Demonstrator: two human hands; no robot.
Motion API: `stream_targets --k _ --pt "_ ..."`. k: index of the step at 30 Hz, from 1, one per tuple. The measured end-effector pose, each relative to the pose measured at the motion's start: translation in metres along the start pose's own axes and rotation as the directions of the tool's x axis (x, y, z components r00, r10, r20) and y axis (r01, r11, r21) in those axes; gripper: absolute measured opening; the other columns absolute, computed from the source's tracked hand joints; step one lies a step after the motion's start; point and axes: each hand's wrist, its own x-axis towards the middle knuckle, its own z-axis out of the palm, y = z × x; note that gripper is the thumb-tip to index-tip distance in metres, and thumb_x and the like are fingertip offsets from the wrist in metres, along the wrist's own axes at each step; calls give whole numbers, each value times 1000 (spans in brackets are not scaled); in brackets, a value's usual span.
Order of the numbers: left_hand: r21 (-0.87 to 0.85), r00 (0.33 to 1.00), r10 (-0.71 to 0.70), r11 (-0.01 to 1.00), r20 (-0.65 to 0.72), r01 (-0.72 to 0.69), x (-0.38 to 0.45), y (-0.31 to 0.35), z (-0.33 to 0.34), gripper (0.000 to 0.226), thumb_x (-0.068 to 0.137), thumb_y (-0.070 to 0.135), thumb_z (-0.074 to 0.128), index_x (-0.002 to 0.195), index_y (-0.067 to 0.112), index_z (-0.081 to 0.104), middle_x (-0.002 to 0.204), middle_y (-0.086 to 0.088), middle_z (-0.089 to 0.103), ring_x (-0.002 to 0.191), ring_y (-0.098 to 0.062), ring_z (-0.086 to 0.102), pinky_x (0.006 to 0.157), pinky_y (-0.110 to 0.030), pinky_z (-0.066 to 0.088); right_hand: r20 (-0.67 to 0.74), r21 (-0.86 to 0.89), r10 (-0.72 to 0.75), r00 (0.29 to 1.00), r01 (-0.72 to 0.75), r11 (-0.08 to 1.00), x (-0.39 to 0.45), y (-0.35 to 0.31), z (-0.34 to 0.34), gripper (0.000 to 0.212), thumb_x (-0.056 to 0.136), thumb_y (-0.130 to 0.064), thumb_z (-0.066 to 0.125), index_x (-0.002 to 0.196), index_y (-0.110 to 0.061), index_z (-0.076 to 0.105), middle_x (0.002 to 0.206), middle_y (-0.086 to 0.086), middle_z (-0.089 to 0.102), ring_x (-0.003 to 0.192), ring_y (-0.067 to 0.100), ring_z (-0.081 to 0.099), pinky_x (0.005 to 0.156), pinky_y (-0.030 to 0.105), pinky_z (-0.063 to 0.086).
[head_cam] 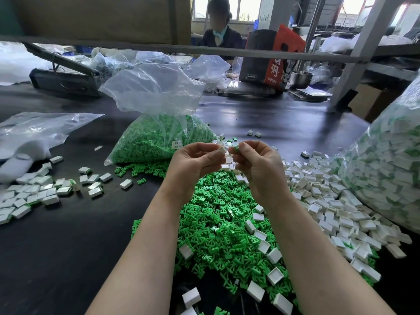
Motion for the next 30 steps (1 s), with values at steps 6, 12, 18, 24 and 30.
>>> stream_targets --k 6,12,18,24,30 --pt "-19 1000 -2 1000 -7 2 1 0 -2 23 65 9 76 87 5 72 81 -11 74 71 -18 72 62 -21 57 74 -209 -114 991 128 969 -1 1 -4 16 94 -4 59 100 -11 73 65 -7 64 56 8 47 51 20 39" --pt "-17 1000 13 1000 -11 -13 2 -1 -6 22 67 9 77 88 5 74 85 -13 75 74 -20 73 63 -21 57 93 -320 -185 978 206 925 0 3 -3 15 89 -3 67 103 -7 71 71 -9 67 56 -3 56 56 12 45" --pt "26 1000 24 999 -15 -24 0 -1 -4 17 65 9 78 82 9 77 81 -13 75 71 -20 72 62 -21 56 94 -335 -209 973 229 914 1 5 -4 15 84 -2 72 99 -3 73 68 -11 70 57 -5 60 57 9 45" --pt "76 999 47 996 -25 -45 1 0 -4 17 63 12 78 80 11 78 81 -12 75 71 -20 72 62 -22 56 97 -405 -239 966 258 877 2 6 -3 13 82 -3 74 94 -8 76 77 -5 74 61 -3 63 61 10 47" --pt "104 995 97 990 -6 -96 1 -1 -6 14 66 11 77 80 13 78 82 -12 75 74 -22 73 65 -22 56 124 -430 -225 966 257 866 2 7 -4 12 82 -7 75 89 -16 77 78 -4 76 67 3 67 61 12 48"
